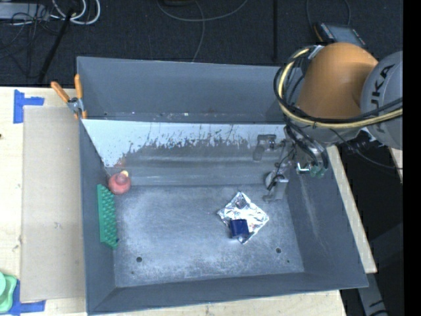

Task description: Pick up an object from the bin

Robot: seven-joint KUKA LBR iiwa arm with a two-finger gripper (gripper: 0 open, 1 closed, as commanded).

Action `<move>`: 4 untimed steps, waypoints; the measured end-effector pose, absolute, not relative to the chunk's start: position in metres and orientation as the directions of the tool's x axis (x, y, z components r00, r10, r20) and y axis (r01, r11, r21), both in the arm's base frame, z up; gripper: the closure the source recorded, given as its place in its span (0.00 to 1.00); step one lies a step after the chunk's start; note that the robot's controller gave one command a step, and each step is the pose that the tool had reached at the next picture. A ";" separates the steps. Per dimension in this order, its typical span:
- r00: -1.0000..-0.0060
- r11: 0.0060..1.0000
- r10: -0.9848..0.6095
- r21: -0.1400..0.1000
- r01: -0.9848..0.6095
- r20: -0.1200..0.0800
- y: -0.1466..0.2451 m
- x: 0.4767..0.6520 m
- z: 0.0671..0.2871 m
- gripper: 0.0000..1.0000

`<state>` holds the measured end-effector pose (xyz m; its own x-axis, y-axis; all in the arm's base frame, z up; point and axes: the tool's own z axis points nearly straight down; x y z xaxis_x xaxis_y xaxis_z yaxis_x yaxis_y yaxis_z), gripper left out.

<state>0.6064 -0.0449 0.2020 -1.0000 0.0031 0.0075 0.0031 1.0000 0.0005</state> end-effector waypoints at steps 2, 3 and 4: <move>-0.987 0.987 -0.158 0.000 -0.158 0.002 -0.026 0.542 0.072 1.00; -0.988 0.988 -0.154 0.000 -0.154 -0.003 -0.024 0.547 0.100 1.00; -0.991 0.991 -0.133 0.002 -0.133 -0.001 0.002 0.537 0.118 1.00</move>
Offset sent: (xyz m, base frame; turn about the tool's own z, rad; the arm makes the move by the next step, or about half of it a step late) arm -0.0643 0.0181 -0.1294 -0.1609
